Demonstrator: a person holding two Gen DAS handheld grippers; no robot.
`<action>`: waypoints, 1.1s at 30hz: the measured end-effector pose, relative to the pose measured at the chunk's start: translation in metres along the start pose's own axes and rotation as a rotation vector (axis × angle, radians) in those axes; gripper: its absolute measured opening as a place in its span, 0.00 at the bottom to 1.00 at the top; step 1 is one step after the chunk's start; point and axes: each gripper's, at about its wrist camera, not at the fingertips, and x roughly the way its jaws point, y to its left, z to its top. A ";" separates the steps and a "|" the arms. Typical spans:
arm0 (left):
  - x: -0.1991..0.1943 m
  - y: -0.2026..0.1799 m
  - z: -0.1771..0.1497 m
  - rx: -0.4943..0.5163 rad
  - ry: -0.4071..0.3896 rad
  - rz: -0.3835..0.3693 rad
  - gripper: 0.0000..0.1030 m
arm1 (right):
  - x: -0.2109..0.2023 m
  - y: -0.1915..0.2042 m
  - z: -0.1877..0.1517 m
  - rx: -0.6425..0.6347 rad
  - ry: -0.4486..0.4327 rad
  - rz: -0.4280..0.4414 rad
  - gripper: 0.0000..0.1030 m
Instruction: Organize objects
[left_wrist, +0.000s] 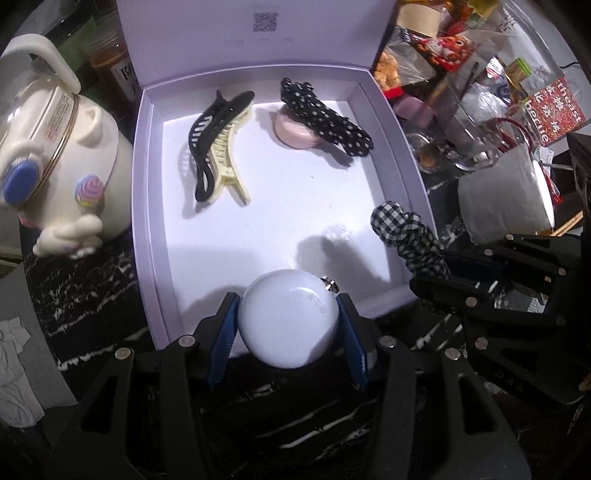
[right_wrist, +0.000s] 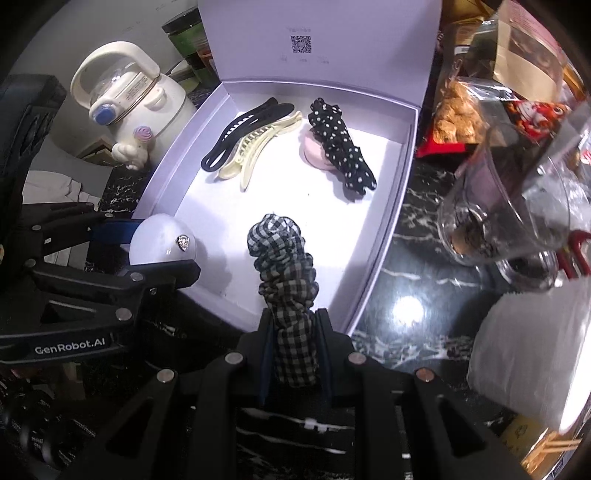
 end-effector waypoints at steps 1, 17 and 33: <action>0.001 0.002 0.002 -0.002 -0.001 0.000 0.49 | 0.002 -0.001 0.002 0.000 0.000 0.001 0.20; 0.014 0.028 0.031 -0.007 -0.025 0.016 0.49 | 0.025 -0.008 0.041 -0.007 -0.004 0.006 0.20; 0.019 0.040 0.062 0.071 -0.099 0.069 0.49 | 0.043 -0.017 0.070 -0.007 -0.028 0.008 0.20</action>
